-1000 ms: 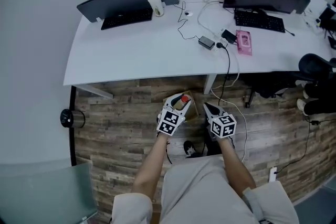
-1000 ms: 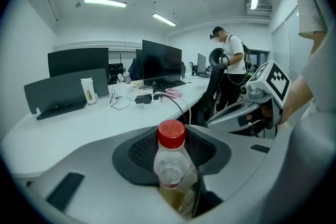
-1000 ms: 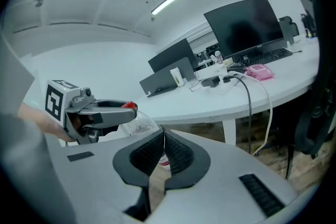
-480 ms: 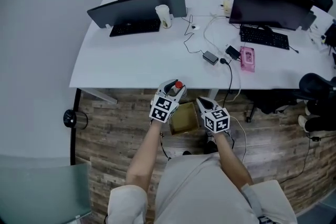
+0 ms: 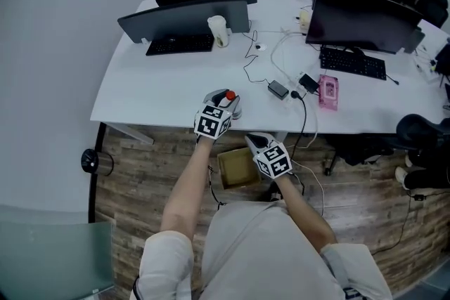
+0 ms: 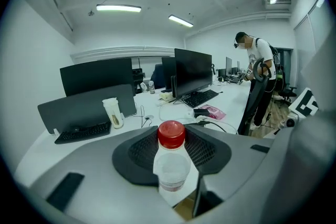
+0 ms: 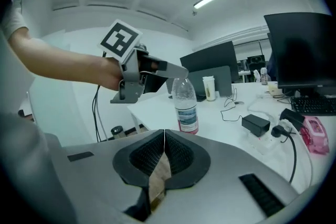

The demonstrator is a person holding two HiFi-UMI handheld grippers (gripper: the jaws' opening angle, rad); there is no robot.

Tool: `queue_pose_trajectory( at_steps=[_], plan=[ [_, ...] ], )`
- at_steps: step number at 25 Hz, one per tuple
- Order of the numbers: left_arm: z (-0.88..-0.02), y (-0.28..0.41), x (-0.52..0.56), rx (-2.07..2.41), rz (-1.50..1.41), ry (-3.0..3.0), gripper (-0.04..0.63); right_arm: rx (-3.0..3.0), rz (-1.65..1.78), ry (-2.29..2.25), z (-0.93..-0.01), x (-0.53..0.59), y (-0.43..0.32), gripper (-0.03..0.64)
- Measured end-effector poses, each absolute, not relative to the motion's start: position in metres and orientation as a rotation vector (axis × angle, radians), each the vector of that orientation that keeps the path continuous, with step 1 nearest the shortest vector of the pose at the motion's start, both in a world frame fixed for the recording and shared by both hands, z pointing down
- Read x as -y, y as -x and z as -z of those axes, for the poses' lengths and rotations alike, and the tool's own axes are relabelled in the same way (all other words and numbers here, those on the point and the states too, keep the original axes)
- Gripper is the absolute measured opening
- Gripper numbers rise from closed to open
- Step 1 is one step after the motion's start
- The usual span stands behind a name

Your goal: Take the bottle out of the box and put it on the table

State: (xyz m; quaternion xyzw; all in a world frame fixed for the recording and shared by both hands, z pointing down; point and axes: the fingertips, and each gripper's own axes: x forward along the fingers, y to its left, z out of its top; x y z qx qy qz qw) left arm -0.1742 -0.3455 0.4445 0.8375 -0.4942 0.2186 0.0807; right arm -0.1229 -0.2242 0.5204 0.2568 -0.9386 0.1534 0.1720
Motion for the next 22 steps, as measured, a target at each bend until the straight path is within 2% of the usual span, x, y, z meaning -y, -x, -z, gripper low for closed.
queue_pose_trajectory(
  at_steps=[7, 22],
  plan=[
    [-0.464, 0.181, 0.371, 1.478, -0.663, -2.431, 0.161, 2.635, -0.367, -0.681, -0.523, 0.241, 0.118, 0.04],
    [-0.473, 0.184, 0.39, 1.514, -0.571, -2.41, 0.17, 2.596, -0.456, -0.735, -0.542, 0.251, 0.102, 0.04]
  ],
)
